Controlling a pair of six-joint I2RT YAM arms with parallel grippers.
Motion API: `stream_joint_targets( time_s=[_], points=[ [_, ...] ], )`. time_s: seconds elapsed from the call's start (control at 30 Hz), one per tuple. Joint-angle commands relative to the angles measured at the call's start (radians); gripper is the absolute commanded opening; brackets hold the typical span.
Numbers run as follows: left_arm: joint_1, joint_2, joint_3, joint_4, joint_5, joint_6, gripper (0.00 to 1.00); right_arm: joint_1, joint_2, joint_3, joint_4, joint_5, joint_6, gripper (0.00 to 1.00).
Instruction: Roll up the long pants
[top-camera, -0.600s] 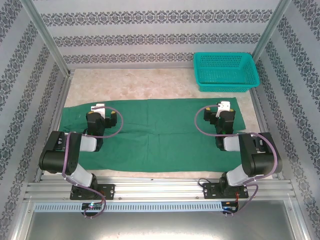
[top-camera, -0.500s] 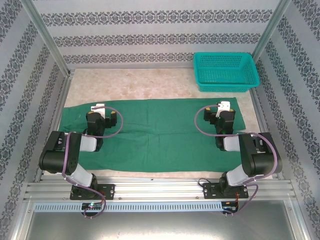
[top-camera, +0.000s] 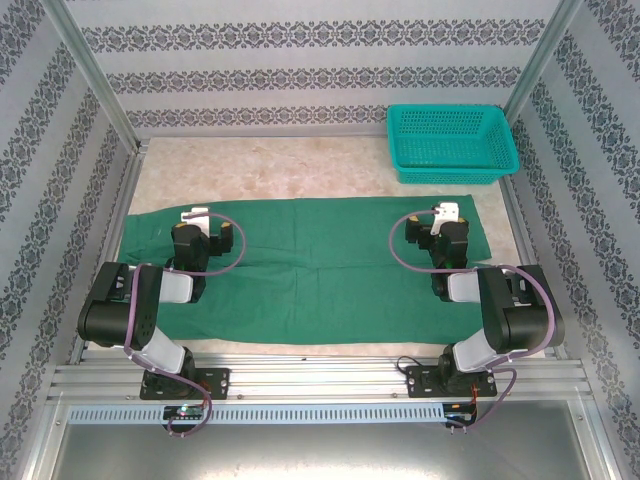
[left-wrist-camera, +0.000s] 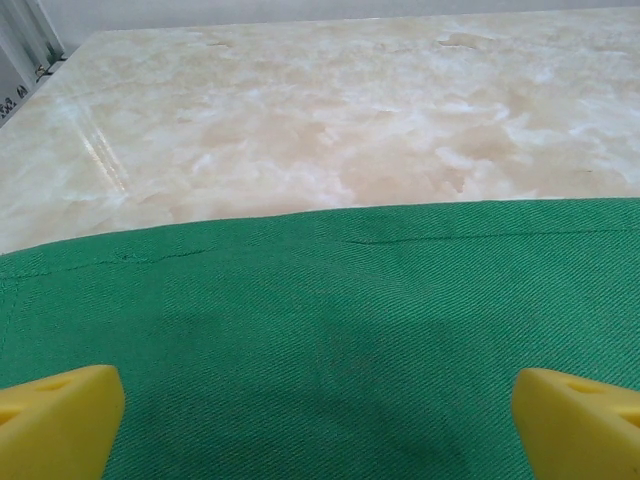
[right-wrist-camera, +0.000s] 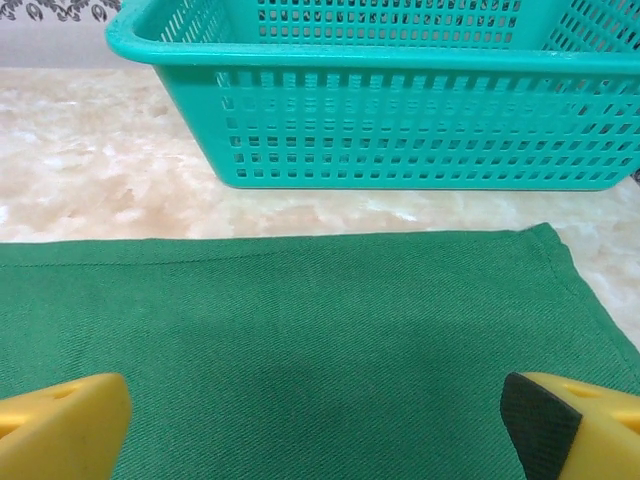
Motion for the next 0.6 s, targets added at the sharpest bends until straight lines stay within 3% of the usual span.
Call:
stream_joint_targets(
  time_s=[0.0,0.07,0.13,0.2,0.27,0.3,0.4,0.5,0.57],
  points=[
    [0.013,-0.005,0.016,-0.011,0.011,-0.009,1.00,-0.007,-0.015,0.021,-0.004,-0.034,0.001,0.98],
    [0.006,-0.020,0.023,-0.035,-0.010,-0.006,1.00,-0.011,-0.014,0.023,-0.010,-0.043,0.005,0.98],
    [0.006,-0.084,0.125,-0.314,-0.084,-0.036,1.00,-0.010,-0.017,0.016,0.004,-0.034,0.002,0.98],
    [0.010,-0.078,0.270,-0.520,-0.189,-0.081,1.00,-0.001,-0.047,0.026,-0.019,0.076,0.034,0.98],
    [0.015,-0.076,0.333,-0.589,-0.171,-0.103,1.00,-0.004,-0.146,0.121,-0.300,0.163,0.070,0.98],
    [0.022,-0.079,0.371,-0.658,-0.175,-0.146,1.00,-0.018,-0.187,0.184,-0.441,0.145,0.088,0.98],
    [0.051,-0.062,0.443,-0.754,-0.038,-0.207,1.00,-0.041,-0.241,0.307,-0.628,0.073,0.134,0.98],
    [0.054,-0.003,0.543,-0.827,0.013,-0.234,1.00,-0.051,-0.221,0.432,-0.837,0.045,0.209,0.98],
    [0.056,0.036,0.612,-0.890,-0.012,-0.237,1.00,-0.051,-0.200,0.450,-0.867,0.062,0.212,0.98]
  ],
)
